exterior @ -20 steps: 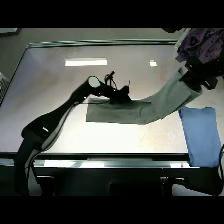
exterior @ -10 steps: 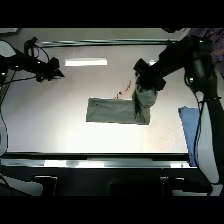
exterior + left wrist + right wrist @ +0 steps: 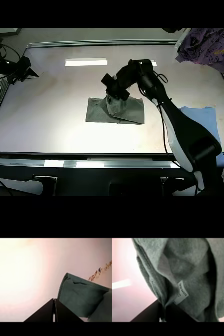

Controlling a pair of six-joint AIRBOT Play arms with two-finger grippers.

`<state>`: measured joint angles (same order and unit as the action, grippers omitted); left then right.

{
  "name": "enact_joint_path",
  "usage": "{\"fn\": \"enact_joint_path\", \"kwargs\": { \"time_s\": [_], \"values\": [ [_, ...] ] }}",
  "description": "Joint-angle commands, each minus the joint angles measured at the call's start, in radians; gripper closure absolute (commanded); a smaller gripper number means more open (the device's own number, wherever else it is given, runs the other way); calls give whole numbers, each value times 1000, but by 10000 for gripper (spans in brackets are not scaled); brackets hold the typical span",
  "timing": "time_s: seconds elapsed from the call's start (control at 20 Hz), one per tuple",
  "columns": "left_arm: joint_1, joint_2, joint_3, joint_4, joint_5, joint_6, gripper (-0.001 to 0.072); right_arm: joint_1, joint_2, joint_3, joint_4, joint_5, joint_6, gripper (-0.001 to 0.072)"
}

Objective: Fold the clothes and pants, and hang the long-sleeved shirts on hangers.

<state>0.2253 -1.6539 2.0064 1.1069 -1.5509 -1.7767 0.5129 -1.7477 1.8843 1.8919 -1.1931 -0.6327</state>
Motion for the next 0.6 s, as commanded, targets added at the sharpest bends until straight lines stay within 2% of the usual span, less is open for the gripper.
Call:
{"fn": "enact_joint_path", "kwargs": {
  "time_s": [0.0,0.2,0.45,0.5,0.55],
  "values": [
    [10,2,1,2,-2,0,690,22,-57,1,27,69,27,677],
    [10,2,0,2,-2,0,690,27,-101,1,101,109,-8,677],
    [10,0,0,2,-2,0,690,62,-132,1,98,129,-33,675],
    [10,0,-3,2,-2,0,690,66,-138,0,108,140,-53,661],
    [10,-1,-5,2,-3,0,690,71,-140,0,116,162,-72,551]
  ]
}}
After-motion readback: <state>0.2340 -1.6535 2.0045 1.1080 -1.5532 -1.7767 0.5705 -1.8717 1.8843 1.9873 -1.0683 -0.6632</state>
